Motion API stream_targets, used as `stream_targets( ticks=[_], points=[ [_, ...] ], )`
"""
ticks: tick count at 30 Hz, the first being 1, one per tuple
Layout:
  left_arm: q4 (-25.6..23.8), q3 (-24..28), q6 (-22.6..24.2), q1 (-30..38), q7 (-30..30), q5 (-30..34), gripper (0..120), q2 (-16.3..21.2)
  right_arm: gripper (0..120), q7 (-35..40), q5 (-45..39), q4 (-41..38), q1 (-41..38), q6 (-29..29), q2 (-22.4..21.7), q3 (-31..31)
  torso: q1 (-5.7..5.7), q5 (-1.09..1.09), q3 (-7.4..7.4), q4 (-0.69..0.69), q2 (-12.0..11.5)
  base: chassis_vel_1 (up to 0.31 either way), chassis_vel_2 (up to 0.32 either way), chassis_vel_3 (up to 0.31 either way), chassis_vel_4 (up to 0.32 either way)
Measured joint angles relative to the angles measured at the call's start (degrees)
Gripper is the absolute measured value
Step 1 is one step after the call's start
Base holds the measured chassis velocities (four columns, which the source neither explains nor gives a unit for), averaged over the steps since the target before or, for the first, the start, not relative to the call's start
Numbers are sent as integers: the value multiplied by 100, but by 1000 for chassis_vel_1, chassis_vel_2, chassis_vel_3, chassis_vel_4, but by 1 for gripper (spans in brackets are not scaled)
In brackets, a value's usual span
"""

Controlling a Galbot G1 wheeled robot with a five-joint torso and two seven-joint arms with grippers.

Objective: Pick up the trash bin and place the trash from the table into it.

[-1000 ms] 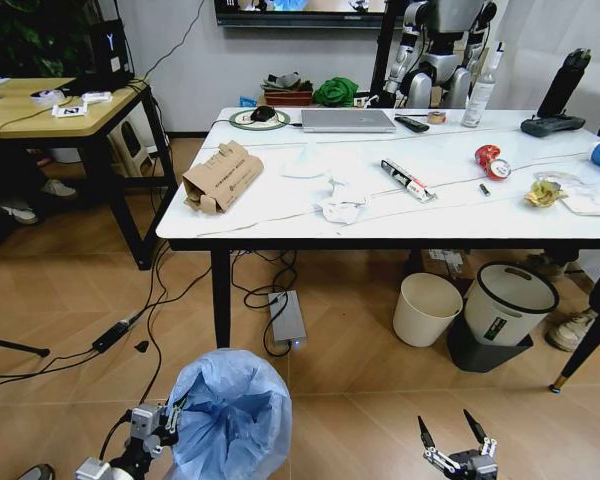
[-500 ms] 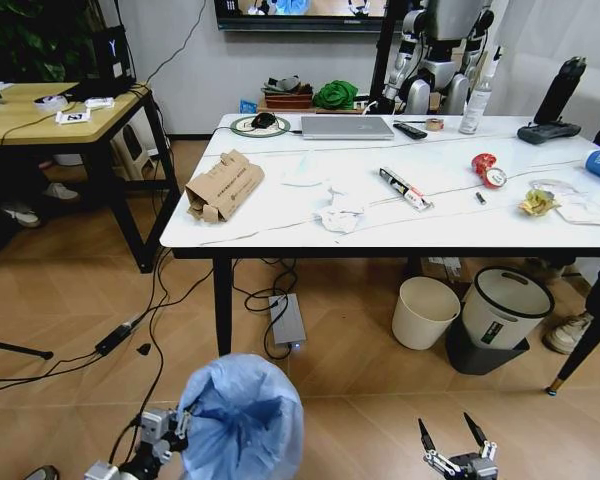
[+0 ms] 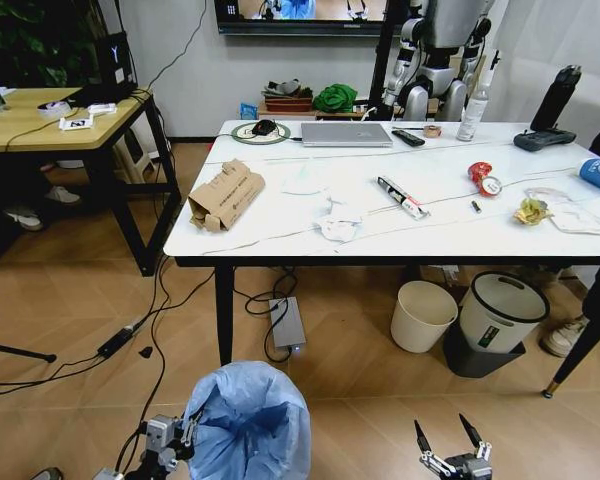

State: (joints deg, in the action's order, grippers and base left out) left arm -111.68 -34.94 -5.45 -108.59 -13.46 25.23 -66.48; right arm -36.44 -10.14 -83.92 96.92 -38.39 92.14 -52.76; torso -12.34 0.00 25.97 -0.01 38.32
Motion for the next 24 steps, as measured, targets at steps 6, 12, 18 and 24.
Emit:
stream_targets(
  ticks=[6, 12, 18, 24],
  points=[
    [-31, -19, 0, -13, -7, -58, 0, -75, 100, -4, 43, 186, -64, -57, 0, 84, -62, 0, 84, 0, 145, 0, 0, 0, 0],
    [-32, -30, -11, -32, -21, -121, 0, -97, 100, -4, 46, 165, -94, -21, 0, 108, -117, 0, 178, 0, 295, 0, 0, 0, 0],
    [-36, -34, -28, -34, -42, -150, 0, -113, 100, -3, 44, 183, -111, -5, 0, 109, -181, 0, 255, 0, 436, 0, 0, 0, 0],
    [-37, -2, -33, -36, -49, -158, 0, -115, 100, -3, 85, 221, -109, -21, 0, 137, -243, 0, 342, 0, 585, 0, 0, 0, 0]
  ],
)
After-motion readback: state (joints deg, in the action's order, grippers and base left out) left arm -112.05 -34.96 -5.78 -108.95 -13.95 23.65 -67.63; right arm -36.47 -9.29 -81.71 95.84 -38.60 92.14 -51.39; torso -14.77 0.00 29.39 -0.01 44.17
